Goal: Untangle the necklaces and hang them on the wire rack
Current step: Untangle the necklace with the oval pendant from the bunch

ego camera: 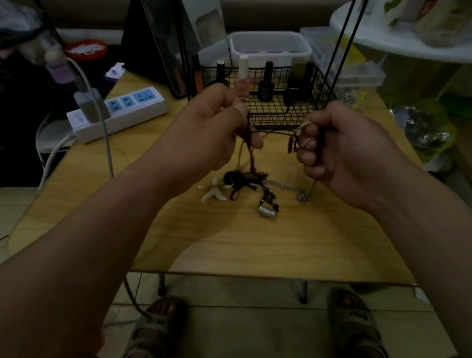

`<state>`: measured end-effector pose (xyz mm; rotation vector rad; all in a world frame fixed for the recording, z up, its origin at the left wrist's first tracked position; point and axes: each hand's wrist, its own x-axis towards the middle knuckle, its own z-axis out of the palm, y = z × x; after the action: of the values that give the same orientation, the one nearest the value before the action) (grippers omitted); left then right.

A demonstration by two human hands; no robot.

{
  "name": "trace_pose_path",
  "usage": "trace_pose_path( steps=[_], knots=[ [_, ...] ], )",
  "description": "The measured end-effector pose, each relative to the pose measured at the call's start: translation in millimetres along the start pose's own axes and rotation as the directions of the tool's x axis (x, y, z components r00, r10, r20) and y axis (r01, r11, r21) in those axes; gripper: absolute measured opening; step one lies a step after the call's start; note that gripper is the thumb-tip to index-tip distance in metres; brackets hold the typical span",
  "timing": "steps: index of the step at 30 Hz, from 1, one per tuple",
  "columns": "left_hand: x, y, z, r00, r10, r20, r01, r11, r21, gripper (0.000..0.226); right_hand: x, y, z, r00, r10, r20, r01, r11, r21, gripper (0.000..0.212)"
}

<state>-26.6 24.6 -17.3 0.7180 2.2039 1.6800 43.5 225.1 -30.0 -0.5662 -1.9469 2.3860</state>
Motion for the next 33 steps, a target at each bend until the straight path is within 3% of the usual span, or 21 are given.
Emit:
trace_pose_path(
  steps=[9,13,15,19,24,27,28,30,32,33],
  knots=[
    [9,-10,-5,0.990,-0.054,-0.127,0.044,0.996,-0.083,0.015,-2,-3,-1,0.997,-0.037,0.072,0.033,0.998,0.051,0.031],
    [8,-14,-3,0.986,0.003,-0.169,0.027,0.985,0.170,0.023,-3,-6,-2,0.984,-0.088,0.154,0.075,0.993,0.087,0.033],
    [7,-16,-1,0.991,0.017,-0.132,0.019,0.963,0.269,0.020,-4,-7,-2,0.977,-0.110,0.182,0.097,0.992,0.079,0.033],
    [3,-13,2,1.000,0.016,0.017,-0.020,0.964,0.264,0.004,-4,-8,-4,0.967,-0.137,0.216,0.134,0.991,0.028,0.028],
    [2,-16,3,0.984,-0.011,0.180,-0.079,0.871,0.484,0.013,-5,-9,-3,0.966,-0.134,0.221,0.136,0.991,0.006,0.025],
    [3,-22,4,0.981,0.015,0.195,-0.132,0.784,0.606,0.022,-4,-9,-3,0.964,-0.133,0.231,0.138,0.990,-0.003,0.025],
    [3,-23,4,0.982,0.034,0.186,-0.139,0.795,0.590,0.032,-4,-9,-3,0.963,-0.130,0.234,0.138,0.990,-0.017,0.025],
    [3,-18,4,0.979,0.055,0.195,-0.130,0.908,0.398,0.046,-4,-9,-4,0.962,-0.123,0.244,0.143,0.988,-0.063,0.026],
    [2,-12,7,0.965,0.058,0.255,-0.100,0.982,0.158,0.041,-5,-7,-3,0.958,-0.117,0.262,0.149,0.983,-0.106,0.027],
    [1,-10,10,0.961,0.060,0.270,-0.098,0.987,0.127,0.032,-5,-6,-2,0.956,-0.113,0.270,0.150,0.982,-0.118,0.027]
  ],
)
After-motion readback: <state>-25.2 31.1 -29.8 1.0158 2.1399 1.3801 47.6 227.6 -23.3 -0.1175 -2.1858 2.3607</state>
